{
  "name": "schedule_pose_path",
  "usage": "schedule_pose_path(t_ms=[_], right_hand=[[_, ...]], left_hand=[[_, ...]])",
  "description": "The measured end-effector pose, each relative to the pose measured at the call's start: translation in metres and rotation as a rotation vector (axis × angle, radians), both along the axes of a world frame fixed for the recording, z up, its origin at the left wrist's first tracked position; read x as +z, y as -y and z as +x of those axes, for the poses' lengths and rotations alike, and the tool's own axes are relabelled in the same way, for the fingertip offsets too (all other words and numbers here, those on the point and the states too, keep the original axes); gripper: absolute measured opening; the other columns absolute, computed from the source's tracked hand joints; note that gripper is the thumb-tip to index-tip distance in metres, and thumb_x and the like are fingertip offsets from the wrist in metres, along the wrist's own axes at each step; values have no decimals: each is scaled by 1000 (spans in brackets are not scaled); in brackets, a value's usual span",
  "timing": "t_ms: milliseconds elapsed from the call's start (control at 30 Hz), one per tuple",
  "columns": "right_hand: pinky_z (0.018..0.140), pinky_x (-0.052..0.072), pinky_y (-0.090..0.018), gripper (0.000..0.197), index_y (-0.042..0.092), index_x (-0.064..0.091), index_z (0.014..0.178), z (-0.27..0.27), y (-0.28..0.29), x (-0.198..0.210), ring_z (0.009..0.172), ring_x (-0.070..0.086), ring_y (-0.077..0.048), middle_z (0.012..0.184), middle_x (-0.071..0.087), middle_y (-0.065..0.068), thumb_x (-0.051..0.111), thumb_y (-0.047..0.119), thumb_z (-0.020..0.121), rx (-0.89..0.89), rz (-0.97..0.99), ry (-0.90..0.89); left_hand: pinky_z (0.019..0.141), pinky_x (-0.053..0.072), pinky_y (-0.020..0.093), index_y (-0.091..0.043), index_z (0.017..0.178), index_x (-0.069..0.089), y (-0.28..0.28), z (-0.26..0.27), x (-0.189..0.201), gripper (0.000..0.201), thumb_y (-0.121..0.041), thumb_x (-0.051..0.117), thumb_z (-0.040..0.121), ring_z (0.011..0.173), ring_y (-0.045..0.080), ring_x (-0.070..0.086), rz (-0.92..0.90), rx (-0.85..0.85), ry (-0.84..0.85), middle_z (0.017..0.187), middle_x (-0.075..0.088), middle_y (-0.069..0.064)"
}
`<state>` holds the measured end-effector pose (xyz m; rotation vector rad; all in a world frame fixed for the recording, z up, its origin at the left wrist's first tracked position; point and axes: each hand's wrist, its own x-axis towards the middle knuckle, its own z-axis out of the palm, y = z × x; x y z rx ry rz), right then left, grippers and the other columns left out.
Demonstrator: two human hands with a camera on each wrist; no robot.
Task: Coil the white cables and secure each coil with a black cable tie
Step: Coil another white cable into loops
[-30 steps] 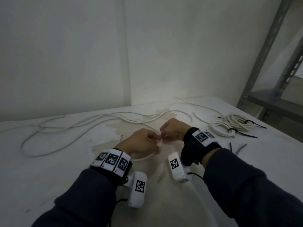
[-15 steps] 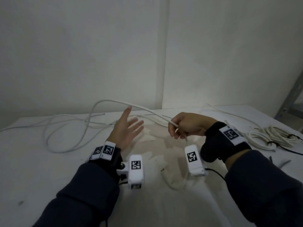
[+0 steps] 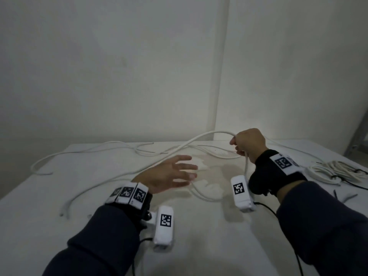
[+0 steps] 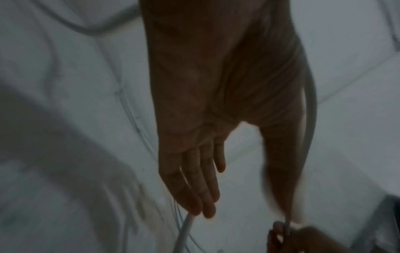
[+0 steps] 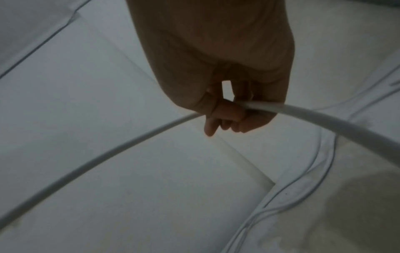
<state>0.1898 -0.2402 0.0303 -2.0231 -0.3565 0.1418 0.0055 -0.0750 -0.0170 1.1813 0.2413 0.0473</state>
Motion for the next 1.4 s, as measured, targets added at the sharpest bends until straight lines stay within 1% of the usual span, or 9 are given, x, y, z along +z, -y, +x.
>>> schedule_pose_path(t_ms=[133,267,400,700,900,967,1067,1200,1400], right_hand=[[51,38,-22,20,2,72,100,-12,-1,-5,89,59,-22,97,66,-10,63,5,82,-111,-110,138],[90,44,-34,32,12,69,110,-23,6,-7,114,54,-31,119,63,-9,64,25,81,-236,-291,119],[97,43,-42,47,8,58,119,-33,8,-8,112,54,-37,120,58,-17,59,40,86,-218,-252,-30],[59,57,-28,21,-5,59,91,-46,1,12,76,64,-26,84,59,-17,39,-4,85,161,860,-416],[41,51,-22,23,1,47,75,-48,-19,-7,59,51,-22,68,46,-13,40,-7,96,35,603,-358],[43,54,-26,21,-2,49,83,-51,-29,-20,62,54,-24,73,47,-14,35,-8,97,41,592,-389],[50,58,-30,19,3,49,98,-53,-43,-30,62,55,-22,75,49,-13,32,-4,99,31,878,-472],[56,52,-25,26,9,51,88,-67,-63,-36,45,59,-12,69,53,-7,31,-5,97,31,1264,-620],[54,49,-28,24,5,45,81,-97,-59,-56,57,48,-17,77,49,-10,27,-10,85,30,1201,-812]], left_hand=[[96,48,49,-7,104,53,-11,-28,-6,40,-37,67,81,111,36,61,-606,310,286,118,65,18],[52,57,24,-2,80,44,-39,-41,3,22,0,32,98,62,19,52,-1061,782,279,77,51,12],[29,23,11,-8,82,41,-46,-35,23,25,0,25,100,27,6,27,-293,790,67,67,37,3],[36,23,14,-21,125,58,-69,-39,51,30,-20,36,104,42,5,25,669,366,55,69,45,2],[110,31,41,-21,154,8,-99,-27,27,73,-48,43,97,134,37,35,1087,462,-394,153,20,23],[103,38,37,-9,144,34,-88,-33,25,63,-46,49,95,125,35,45,1124,529,-395,144,36,22],[60,45,22,-4,97,65,-53,-47,24,38,-39,49,97,65,15,62,776,185,-271,87,71,13],[68,54,23,-4,119,55,-6,-50,-2,76,-69,35,88,78,20,72,350,-432,-388,90,74,13],[67,61,38,-4,96,50,-14,-25,-26,15,-16,43,101,79,23,71,-377,396,136,91,70,15]])
